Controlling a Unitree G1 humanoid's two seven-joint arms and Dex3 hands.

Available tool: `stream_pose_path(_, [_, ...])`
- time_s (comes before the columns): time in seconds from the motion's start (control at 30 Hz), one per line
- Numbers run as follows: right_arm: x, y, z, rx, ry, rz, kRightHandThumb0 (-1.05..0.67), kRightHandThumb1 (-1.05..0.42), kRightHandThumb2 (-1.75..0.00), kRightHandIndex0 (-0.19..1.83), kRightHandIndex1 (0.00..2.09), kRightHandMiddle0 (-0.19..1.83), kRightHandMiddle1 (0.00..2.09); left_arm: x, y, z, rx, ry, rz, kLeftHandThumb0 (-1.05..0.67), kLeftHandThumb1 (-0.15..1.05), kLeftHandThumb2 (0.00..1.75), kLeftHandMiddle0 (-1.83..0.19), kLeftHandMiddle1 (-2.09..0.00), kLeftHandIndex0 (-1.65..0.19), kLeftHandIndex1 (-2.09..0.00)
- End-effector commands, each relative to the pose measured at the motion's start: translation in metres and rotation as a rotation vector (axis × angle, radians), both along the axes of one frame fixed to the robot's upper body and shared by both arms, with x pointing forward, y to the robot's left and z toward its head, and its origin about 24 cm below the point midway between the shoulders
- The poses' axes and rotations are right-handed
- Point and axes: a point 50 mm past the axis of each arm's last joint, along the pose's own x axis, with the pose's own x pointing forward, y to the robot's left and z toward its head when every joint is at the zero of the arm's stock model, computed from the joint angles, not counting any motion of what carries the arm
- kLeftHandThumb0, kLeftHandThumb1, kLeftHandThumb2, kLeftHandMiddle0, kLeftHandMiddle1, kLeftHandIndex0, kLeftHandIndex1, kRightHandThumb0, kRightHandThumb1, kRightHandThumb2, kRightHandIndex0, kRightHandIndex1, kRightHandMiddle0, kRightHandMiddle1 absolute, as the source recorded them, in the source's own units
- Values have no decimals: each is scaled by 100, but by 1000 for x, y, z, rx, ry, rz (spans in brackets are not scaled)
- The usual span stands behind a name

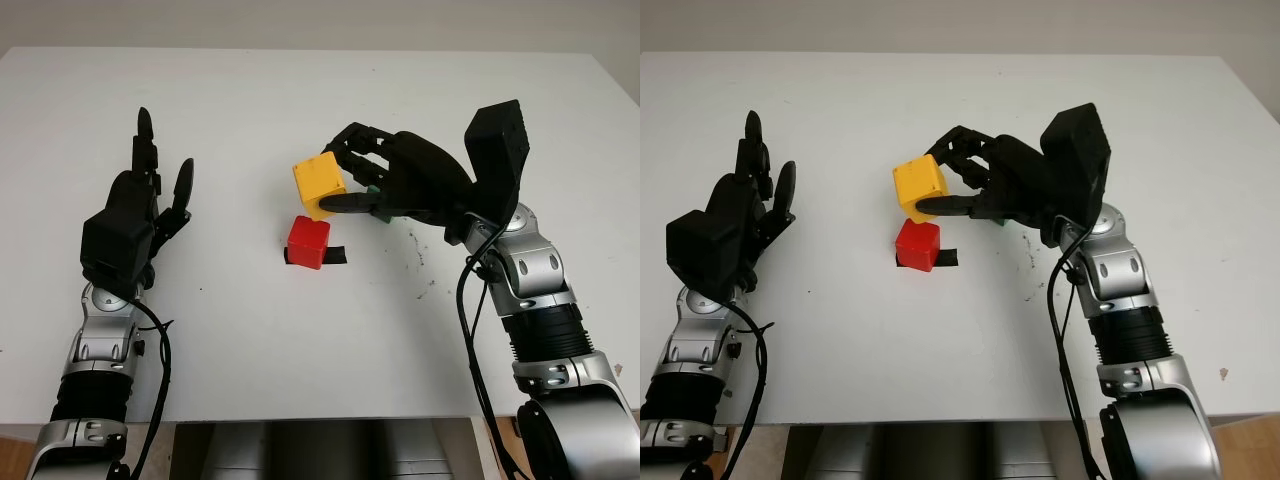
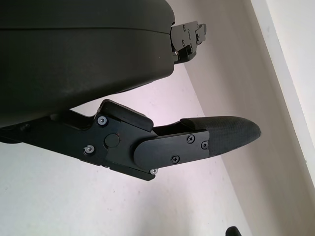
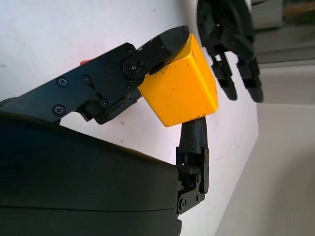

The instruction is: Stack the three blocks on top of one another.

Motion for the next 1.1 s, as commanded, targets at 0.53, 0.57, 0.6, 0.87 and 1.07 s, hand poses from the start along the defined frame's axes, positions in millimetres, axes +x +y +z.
stream_pose_path(0.53, [5, 11, -23, -74, -56, 2, -48, -90, -5, 12, 7, 37, 163, -2, 0, -1, 16, 1, -5, -81, 105, 59, 19, 0, 19, 0])
stream_pose_path(0.57, [5, 11, -24, -75, -57, 1, -48, -90, -5, 12, 7, 38, 163, -2, 0, -1, 17, 1, -5, -81, 105, 59, 19, 0, 19, 0])
stream_pose_path(0.6, [6, 12, -24, -81, -61, 0, -48, -90, -5, 12, 7, 38, 163, -2, 0, -1, 18, 1, -3, -82, 105, 59, 19, 0, 19, 0])
stream_pose_path(0.87, [7, 13, -27, -79, -62, 3, -46, -90, -5, 12, 6, 37, 161, -2, 0, -1, 20, 2, -1, -81, 105, 59, 19, 0, 19, 0])
stream_pose_path(1.07, [7, 10, -27, -108, -87, 4, -48, -90, -6, 13, 7, 36, 161, -2, 0, -1, 24, 0, 0, -81, 105, 59, 19, 0, 19, 0])
